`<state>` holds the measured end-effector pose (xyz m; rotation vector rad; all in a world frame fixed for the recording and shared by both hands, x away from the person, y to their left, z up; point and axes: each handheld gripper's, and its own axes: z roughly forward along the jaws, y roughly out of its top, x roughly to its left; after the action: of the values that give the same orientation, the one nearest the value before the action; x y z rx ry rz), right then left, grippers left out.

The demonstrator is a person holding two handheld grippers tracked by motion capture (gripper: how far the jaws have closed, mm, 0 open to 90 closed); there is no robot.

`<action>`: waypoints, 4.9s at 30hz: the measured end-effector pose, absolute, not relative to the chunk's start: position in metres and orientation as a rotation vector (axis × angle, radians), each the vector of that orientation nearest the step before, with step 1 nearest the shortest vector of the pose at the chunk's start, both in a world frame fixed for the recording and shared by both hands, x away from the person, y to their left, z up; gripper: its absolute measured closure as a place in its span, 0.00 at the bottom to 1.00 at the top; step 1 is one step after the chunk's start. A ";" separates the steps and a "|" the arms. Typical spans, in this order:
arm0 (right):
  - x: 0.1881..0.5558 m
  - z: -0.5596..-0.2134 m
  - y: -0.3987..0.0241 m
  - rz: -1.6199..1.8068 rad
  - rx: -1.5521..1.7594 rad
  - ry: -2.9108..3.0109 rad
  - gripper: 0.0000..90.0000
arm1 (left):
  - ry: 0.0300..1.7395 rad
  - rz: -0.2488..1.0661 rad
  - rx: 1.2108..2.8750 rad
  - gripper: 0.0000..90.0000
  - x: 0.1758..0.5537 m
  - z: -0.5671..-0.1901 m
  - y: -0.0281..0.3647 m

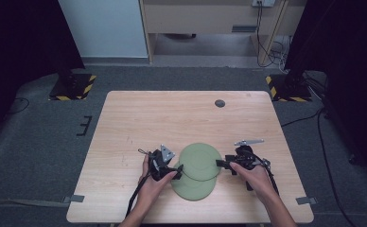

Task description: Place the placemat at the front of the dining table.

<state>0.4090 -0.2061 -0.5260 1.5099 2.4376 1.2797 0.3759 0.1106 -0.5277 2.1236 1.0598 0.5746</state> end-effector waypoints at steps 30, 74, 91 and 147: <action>0.415 -0.526 -0.206 1.480 1.617 2.279 0.68 | 1.058 0.573 2.133 0.03 0.378 -0.528 0.109; 0.401 -0.485 -0.184 1.489 1.411 2.213 0.95 | 1.059 0.569 2.109 0.04 0.377 -0.526 0.114; 0.444 -0.418 -0.141 1.385 1.281 2.138 0.96 | 1.069 0.580 2.079 0.04 0.376 -0.520 0.121; 0.478 -0.510 -0.226 1.048 1.604 1.945 0.14 | 1.192 0.606 2.069 0.04 0.383 -0.517 0.187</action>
<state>0.4781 -0.2256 -0.5102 1.6044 1.9451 1.0477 0.3826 0.1872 -0.5169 2.0692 1.1923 0.6058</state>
